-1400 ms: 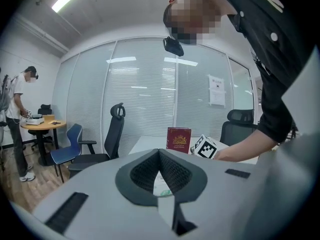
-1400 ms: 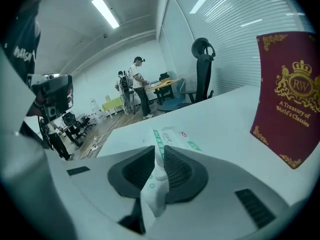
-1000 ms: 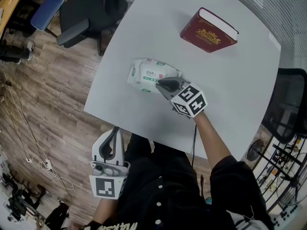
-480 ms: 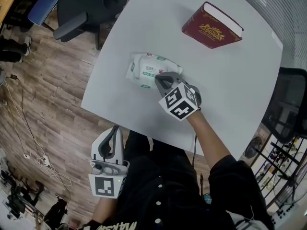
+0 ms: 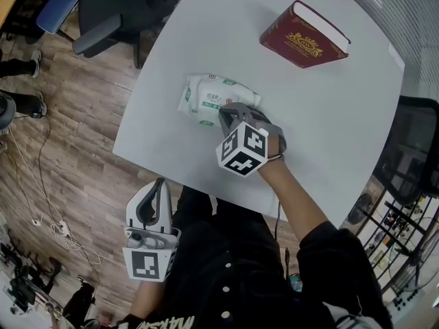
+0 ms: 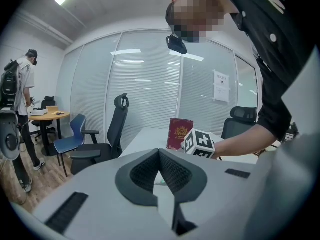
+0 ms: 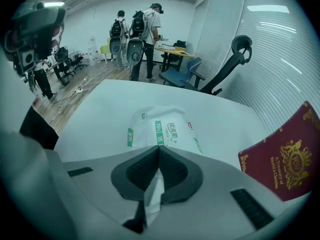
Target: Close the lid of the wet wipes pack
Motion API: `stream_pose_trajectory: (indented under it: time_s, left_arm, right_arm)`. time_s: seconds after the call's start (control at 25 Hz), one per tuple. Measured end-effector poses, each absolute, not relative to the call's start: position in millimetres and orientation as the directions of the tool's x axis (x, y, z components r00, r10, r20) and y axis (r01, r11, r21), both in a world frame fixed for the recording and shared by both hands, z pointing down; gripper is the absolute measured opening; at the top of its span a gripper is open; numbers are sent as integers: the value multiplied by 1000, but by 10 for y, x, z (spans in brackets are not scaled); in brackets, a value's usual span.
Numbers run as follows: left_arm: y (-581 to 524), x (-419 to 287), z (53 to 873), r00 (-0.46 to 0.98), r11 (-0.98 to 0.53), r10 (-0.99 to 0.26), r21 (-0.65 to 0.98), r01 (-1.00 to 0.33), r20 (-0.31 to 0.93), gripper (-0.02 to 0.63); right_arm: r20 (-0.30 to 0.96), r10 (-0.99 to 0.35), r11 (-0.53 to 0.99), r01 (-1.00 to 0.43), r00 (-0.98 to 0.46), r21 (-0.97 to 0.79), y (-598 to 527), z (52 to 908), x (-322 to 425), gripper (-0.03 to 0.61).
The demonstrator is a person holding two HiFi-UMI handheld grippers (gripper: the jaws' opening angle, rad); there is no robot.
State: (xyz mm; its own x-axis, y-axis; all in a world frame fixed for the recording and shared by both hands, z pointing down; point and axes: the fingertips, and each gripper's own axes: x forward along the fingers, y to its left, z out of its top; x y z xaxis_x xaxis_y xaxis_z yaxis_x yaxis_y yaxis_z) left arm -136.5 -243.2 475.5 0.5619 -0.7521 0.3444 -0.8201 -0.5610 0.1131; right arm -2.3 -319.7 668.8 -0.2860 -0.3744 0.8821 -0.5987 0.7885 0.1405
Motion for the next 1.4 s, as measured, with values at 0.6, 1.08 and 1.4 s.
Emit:
stream_pose_trajectory:
  time_s: [0.6, 1.08, 1.4]
  left_arm:
    - [-2435, -1377, 4810, 555, -548, -741, 139, -825, 378, 14]
    - [-2447, -1446, 4633, 555, -553, -754, 116, -825, 352, 14]
    - [-2480, -1380, 4509, 580, -578, -750, 111, -808, 319, 13]
  right_arm:
    - [955, -236, 901, -408, -180, 145, -3175, 6744, -45, 28]
    - [892, -338, 829, -544, -301, 131, -3185, 6630, 29, 29]
    - [766, -481, 676, -737, -426, 14, -3293, 6137, 106, 29]
